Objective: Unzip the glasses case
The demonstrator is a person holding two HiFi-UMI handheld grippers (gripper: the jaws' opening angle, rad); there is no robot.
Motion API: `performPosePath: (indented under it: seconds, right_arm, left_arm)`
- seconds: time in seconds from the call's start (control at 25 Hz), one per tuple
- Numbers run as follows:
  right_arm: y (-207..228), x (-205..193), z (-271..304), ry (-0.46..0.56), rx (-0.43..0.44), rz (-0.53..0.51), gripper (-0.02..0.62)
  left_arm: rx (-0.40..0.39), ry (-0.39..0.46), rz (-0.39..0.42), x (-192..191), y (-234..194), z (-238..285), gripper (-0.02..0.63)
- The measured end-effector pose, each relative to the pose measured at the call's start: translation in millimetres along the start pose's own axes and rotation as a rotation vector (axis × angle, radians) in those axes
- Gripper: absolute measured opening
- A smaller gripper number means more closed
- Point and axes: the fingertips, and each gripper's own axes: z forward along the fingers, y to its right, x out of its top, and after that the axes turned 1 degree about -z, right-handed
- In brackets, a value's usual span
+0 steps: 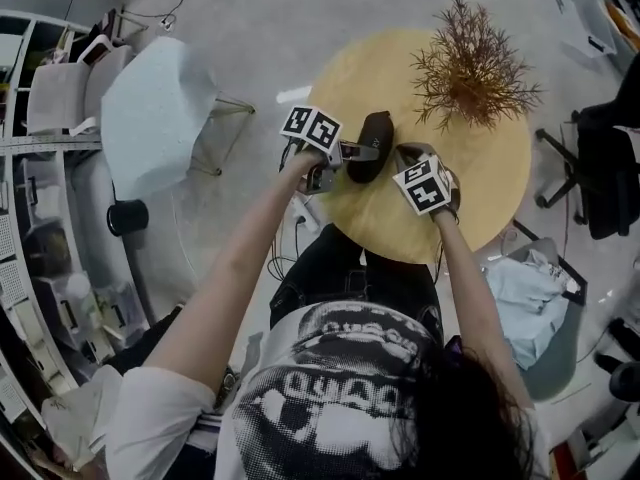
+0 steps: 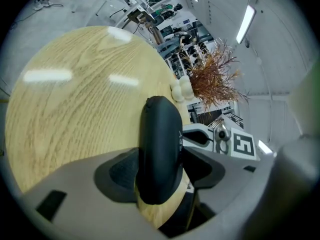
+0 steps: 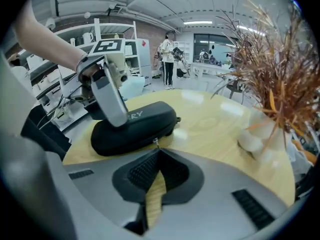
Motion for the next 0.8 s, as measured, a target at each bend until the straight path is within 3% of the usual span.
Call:
performPosePath:
  seconds: [0.36,0.64,0.8]
  right_arm:
    - [20,12,7,0.004,0.026,-0.047,0.000]
    - [16,3,-1,0.020,0.032,0.029,-0.002]
    - [8,-9,-9,0.019,0.025,0.080,-0.002]
  left_arm:
    - [-0.002,0.032,0.010,1,2,-1,0.285]
    - [0.107,0.181,0.154,8,7,-16,0.321]
    - [0.107,0.269,0.211,18,26,-33,0.319]
